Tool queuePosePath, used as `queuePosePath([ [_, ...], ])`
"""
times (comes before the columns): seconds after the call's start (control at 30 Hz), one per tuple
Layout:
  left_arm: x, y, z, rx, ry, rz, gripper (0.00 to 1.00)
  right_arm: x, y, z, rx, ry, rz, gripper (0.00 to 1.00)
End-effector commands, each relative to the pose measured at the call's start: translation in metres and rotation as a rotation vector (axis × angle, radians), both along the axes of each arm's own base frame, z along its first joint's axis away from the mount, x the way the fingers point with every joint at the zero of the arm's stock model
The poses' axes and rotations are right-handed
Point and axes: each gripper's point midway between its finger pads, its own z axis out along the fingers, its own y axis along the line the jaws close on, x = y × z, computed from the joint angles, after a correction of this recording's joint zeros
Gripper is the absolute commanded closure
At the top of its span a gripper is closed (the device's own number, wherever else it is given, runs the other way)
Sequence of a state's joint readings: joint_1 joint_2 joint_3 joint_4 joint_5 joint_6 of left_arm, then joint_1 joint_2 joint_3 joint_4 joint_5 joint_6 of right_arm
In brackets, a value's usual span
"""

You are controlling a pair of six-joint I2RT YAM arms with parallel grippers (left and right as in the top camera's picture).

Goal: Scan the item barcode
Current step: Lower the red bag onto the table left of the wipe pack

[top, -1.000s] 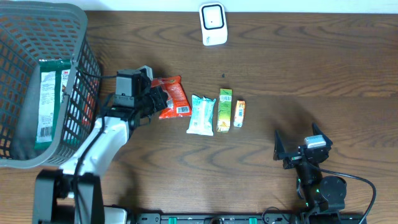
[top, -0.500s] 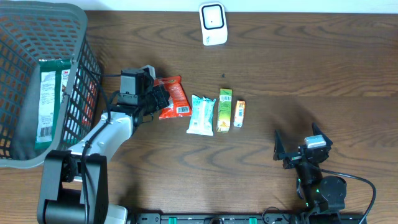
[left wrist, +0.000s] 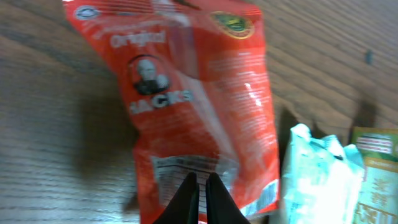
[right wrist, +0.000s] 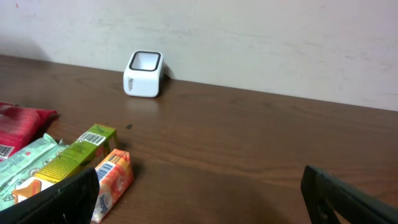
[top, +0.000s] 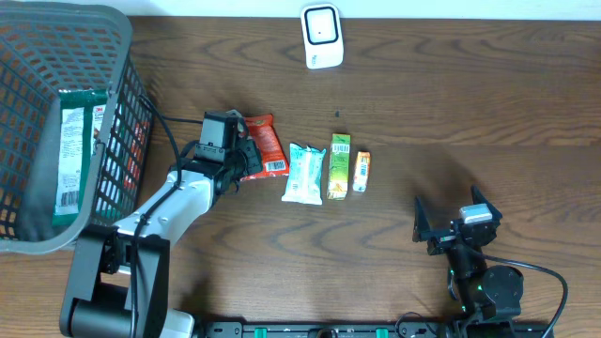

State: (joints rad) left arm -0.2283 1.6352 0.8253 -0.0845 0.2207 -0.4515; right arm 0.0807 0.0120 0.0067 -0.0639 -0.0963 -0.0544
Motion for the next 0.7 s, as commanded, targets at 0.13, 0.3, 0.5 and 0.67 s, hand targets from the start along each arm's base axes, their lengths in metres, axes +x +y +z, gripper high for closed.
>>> queuePosePath([
  [0.13,-0.006,0.011,-0.025,0.066,0.054,0.017,0.92,0.000,-0.002,0.000,0.012,0.003,-0.010,0.01],
  [0.3,0.010,0.008,0.024,0.047,-0.026,0.021,0.93,0.000,-0.002,0.000,0.012,0.003,-0.010,0.01],
  [0.5,0.017,0.002,0.065,0.029,-0.080,0.014,0.92,0.000,-0.002,0.000,0.012,0.003,-0.010,0.01],
  [0.67,0.014,-0.006,0.046,0.040,-0.040,-0.009,0.92,0.000,-0.002,0.000,0.012,0.003,-0.010,0.01],
])
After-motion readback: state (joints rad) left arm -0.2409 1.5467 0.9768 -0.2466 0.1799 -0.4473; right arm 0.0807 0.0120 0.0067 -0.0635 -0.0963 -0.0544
